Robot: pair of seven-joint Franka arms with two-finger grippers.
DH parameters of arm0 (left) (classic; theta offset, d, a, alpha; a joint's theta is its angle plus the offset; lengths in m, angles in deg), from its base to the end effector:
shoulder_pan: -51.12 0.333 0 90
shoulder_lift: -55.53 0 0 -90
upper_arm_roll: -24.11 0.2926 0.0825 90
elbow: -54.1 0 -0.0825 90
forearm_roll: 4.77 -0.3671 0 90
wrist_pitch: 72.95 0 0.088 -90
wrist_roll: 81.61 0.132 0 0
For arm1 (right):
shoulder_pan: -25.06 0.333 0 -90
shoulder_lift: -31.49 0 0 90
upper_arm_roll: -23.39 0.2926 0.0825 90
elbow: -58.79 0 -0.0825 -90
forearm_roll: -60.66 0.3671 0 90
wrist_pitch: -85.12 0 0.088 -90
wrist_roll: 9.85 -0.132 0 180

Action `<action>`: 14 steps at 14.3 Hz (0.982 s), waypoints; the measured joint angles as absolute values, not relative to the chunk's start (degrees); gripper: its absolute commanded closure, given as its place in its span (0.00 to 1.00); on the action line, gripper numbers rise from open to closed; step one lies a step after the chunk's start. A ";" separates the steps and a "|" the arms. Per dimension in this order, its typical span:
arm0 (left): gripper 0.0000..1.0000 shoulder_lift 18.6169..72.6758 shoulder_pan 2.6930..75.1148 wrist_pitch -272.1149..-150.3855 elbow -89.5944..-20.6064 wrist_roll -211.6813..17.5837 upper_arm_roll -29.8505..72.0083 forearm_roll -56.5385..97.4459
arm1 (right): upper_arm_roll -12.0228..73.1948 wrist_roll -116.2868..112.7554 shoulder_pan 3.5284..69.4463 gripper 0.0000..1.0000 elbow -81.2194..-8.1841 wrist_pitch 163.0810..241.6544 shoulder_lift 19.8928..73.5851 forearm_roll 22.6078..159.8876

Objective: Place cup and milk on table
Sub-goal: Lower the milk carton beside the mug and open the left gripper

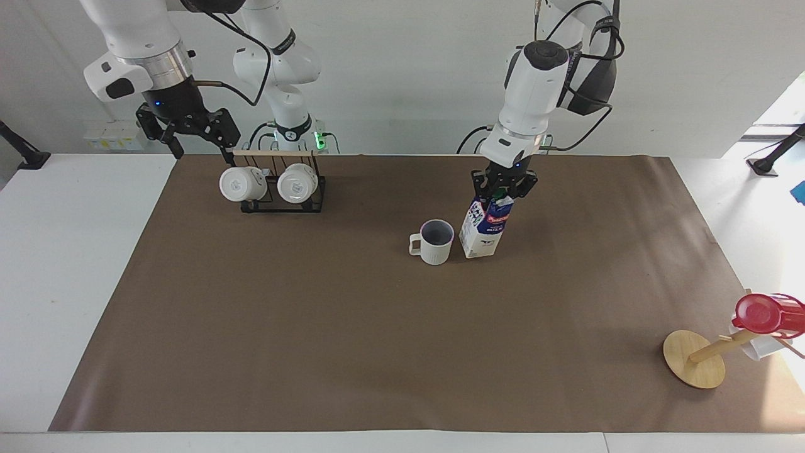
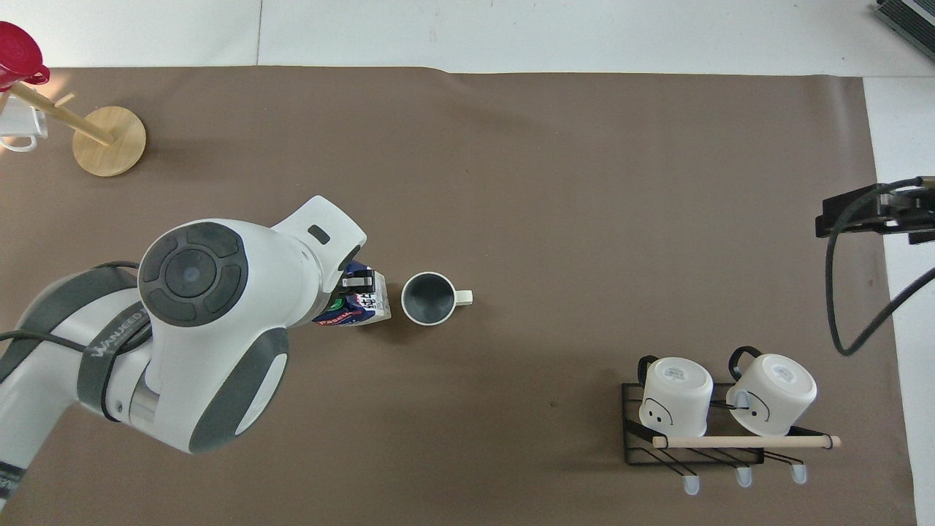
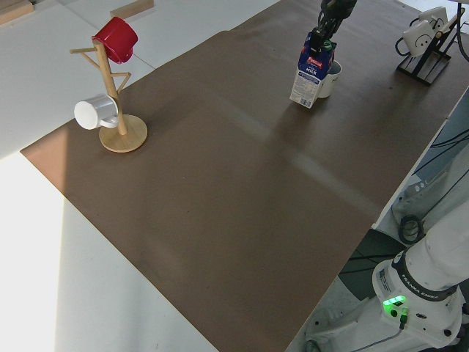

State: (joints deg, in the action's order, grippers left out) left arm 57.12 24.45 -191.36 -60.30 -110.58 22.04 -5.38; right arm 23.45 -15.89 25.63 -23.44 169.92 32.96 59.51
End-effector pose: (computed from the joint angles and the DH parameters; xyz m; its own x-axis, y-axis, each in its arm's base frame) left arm 0.4784 -0.2615 0.4387 0.9959 0.0011 0.0906 -0.0023 -0.9993 0.0378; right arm 0.5363 0.0031 0.6154 0.9951 -0.0961 0.0212 -0.0965 -0.9952 0.0178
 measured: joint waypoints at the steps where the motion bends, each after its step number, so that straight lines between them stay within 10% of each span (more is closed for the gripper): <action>1: 0.57 57.06 24.45 -191.36 -60.30 -110.59 22.12 -5.43 | 23.46 -15.88 25.63 0.00 -23.44 169.92 32.96 59.52; 14: 0.54 55.11 24.29 -192.58 -61.35 -113.72 21.93 -8.20 | 23.47 -15.88 25.58 0.00 -23.56 169.79 32.96 59.55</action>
State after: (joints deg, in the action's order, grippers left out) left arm 55.11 24.29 -192.58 -61.35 -113.72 21.93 -8.20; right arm 23.47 -15.88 25.58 -23.56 169.79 32.96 59.55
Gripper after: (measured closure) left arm 0.595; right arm 0.000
